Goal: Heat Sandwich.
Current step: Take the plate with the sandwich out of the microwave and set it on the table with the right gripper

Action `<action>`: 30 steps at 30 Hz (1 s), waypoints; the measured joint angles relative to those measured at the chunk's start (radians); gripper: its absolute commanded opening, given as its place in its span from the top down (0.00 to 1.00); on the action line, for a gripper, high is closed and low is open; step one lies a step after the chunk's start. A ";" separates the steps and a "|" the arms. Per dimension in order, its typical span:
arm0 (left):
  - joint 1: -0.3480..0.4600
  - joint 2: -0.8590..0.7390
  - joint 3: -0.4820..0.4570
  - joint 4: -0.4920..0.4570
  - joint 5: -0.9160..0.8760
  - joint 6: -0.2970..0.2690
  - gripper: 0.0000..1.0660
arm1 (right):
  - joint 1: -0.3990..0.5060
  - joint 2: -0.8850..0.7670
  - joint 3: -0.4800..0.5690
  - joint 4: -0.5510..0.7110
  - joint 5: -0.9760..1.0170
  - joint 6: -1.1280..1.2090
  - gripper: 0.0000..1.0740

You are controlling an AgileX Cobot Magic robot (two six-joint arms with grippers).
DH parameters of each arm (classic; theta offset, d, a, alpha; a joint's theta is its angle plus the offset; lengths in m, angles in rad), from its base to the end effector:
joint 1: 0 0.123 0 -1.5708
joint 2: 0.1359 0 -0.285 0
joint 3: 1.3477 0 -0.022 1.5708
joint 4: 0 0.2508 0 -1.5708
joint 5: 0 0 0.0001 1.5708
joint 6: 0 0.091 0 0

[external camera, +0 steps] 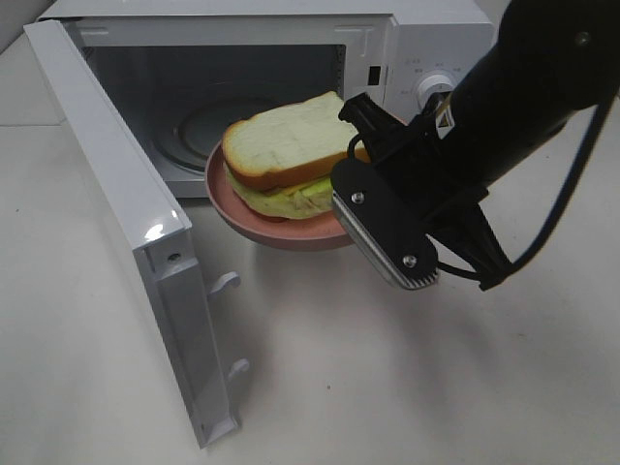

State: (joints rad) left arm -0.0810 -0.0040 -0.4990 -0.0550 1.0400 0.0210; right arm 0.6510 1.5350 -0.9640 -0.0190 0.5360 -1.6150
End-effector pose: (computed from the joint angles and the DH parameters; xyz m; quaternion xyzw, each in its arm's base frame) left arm -0.0049 -0.0039 0.2788 0.0440 0.8455 -0.0434 0.5303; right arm 0.2458 0.1861 0.2318 -0.8743 0.4020 -0.1322 0.2378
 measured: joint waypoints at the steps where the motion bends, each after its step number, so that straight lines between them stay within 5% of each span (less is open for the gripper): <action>1: 0.000 0.000 0.000 0.000 0.000 0.000 0.03 | 0.000 -0.013 0.015 0.000 0.000 0.000 1.00; 30: 0.000 0.000 0.000 0.000 0.000 0.000 0.03 | 0.000 -0.456 0.317 -0.004 0.094 0.110 1.00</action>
State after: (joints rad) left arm -0.0810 -0.0040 -0.4990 -0.0550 1.0400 0.0210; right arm 0.6510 1.0790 -0.6470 -0.0230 0.6300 -1.5050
